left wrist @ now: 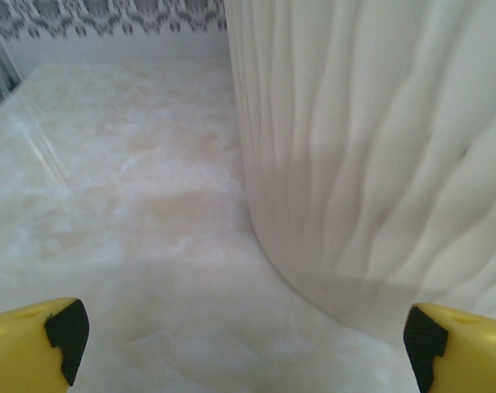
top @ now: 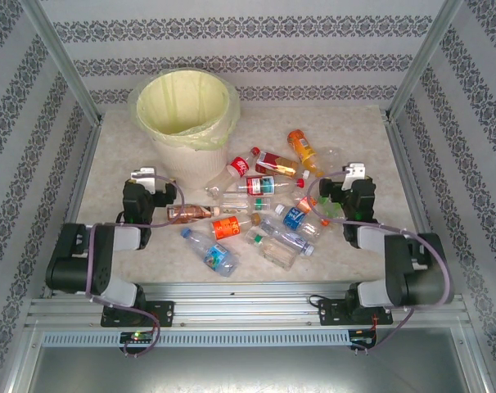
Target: Put the plastic bottles in the bin
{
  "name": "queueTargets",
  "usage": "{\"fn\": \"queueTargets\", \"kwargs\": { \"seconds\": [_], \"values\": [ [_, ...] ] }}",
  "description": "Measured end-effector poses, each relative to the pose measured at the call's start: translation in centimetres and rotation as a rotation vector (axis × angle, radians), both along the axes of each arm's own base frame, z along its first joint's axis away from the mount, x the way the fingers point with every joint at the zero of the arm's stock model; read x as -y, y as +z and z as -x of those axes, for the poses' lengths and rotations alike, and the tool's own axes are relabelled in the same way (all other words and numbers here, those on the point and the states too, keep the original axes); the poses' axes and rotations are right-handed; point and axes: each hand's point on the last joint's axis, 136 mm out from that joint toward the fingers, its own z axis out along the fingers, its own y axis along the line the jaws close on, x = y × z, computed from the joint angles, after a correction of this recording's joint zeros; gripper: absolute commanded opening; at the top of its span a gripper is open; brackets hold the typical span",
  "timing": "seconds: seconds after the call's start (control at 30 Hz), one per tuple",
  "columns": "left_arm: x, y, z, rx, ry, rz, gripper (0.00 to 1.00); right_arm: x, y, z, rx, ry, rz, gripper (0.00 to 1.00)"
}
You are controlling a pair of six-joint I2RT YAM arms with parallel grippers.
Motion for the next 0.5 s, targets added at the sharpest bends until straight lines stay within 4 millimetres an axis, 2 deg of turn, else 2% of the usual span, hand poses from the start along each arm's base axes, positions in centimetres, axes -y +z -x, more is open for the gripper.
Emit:
{"fn": "queueTargets", "kwargs": {
  "seconds": [0.13, 0.23, 0.3, 0.4, 0.5],
  "values": [
    [0.1, 3.0, 0.5, 0.025, 0.017, -0.001, 1.0, 1.0, 3.6, 0.1, 0.02, -0.07, -0.027, 0.98],
    [1.0, 5.9, 0.7, 0.046, 0.012, 0.028, 1.0, 1.2, 6.4, 0.4, 0.027, -0.105, -0.073, 0.98],
    [2.0, 8.0, 1.1, 0.061, 0.001, 0.057, 1.0, 1.2, 7.6, 0.9, 0.009, -0.122, -0.112, 0.98],
    [3.9, 10.7, 1.7, 0.064, -0.026, 0.115, 1.0, 0.8, 8.7, 1.8, -0.034, -0.143, -0.17, 0.98],
    [6.7, 12.7, 2.5, 0.032, -0.089, 0.181, 1.0, 0.1, 8.7, 3.2, -0.099, -0.171, -0.222, 0.98]
  ]
}}
